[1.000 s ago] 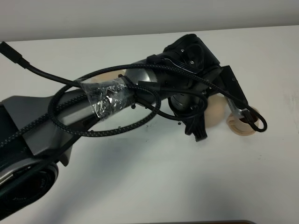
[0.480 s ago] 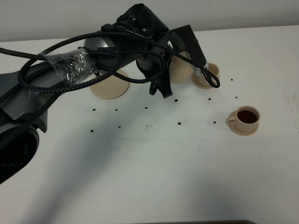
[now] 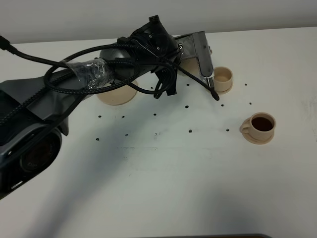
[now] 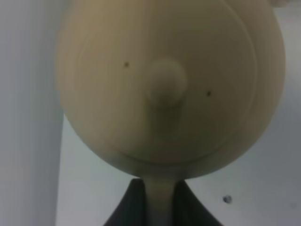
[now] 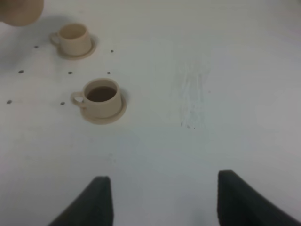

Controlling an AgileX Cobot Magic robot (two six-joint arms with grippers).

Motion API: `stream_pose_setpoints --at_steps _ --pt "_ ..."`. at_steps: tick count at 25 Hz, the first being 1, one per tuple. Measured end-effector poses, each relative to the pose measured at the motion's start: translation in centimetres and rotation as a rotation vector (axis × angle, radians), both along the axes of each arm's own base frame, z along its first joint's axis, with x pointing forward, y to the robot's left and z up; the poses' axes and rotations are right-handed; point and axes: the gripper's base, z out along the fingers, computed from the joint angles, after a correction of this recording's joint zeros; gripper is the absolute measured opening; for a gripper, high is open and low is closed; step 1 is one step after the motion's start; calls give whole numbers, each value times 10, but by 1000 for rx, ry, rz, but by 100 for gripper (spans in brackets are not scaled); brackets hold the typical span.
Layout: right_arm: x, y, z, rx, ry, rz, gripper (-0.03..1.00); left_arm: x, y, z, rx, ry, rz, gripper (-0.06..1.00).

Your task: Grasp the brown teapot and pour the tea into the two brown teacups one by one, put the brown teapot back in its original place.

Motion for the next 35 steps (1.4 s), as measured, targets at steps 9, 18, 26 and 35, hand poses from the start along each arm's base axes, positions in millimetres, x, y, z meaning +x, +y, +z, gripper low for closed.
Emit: stream_pose_setpoints --at_steps 9,18,26,35 --pt "0 0 0 0 0 0 48 18 -9 -15 141 -137 -122 13" --pt "0 0 0 0 0 0 48 18 -24 -17 172 -223 -253 13" --pt "0 0 0 0 0 0 48 19 -26 -28 281 -234 -345 13" --pt "0 0 0 0 0 0 48 19 -27 -27 402 -262 -449 13"
